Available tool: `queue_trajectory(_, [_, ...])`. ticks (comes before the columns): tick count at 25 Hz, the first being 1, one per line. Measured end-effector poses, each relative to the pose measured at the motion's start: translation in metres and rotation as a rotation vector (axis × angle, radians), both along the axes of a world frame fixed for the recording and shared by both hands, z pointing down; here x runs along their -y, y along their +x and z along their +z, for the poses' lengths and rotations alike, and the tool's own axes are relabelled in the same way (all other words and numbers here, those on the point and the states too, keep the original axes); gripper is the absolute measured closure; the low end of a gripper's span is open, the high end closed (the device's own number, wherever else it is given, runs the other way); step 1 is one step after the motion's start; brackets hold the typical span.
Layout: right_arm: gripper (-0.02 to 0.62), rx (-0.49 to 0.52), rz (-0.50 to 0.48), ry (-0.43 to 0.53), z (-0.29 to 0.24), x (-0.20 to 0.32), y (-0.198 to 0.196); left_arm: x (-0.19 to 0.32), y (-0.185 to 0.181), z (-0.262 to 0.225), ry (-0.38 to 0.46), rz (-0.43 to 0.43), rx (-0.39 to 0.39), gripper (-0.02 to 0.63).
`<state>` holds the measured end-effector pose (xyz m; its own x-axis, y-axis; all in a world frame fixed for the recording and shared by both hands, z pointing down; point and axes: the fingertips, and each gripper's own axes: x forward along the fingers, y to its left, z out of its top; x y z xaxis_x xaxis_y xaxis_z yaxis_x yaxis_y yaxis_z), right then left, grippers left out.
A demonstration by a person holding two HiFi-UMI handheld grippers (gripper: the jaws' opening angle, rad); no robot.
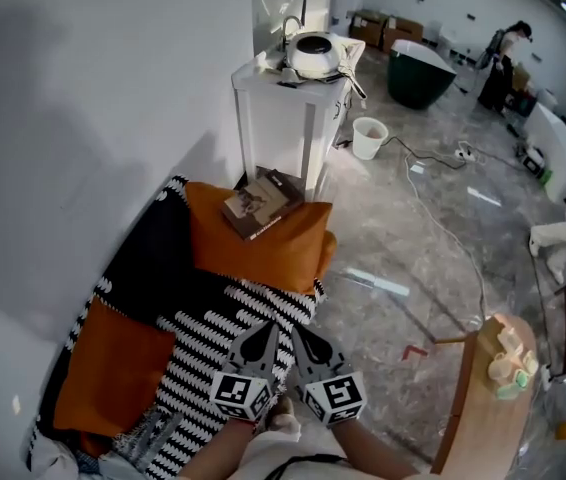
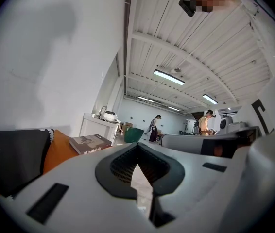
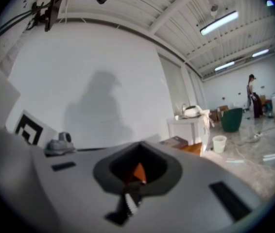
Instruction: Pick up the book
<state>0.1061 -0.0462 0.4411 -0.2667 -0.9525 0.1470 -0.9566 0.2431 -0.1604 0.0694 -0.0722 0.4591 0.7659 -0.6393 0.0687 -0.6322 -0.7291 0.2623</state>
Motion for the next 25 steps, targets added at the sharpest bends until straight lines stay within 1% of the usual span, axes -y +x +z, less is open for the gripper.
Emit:
queue_trajectory(5, [0.583,0.004,-0.001,-0.007,0.003,0.019,0.002,0.023,0.003,0.001,-0.014,0.001,-0.008,0.584])
queue_trajectory(11, [0.583,-0.005,-0.018,-0.017,0.010,0.043,0.007,0.040,0.009,0.010,-0.057,0.010,-0.051,0.583])
queue_trajectory(14, [0.583,-0.008,-0.045,-0.028,0.018,0.060,0.006,0.054,0.009,0.013,-0.064,-0.003,-0.069,0.583])
queue_trajectory(18, [0.583,0.003,-0.093,-0.034,0.027,0.090,0.000,0.082,0.003,0.020,-0.063,-0.040,-0.054,0.583])
queue_trajectory(22, [0.583,0.005,-0.164,-0.047,0.032,0.117,-0.009,0.109,-0.003,0.028,-0.092,-0.088,-0.048,0.583])
queue_trajectory(25, [0.583,0.006,-0.210,-0.060,0.038,0.138,-0.012,0.130,-0.002,0.036,-0.123,-0.115,-0.064,0.583])
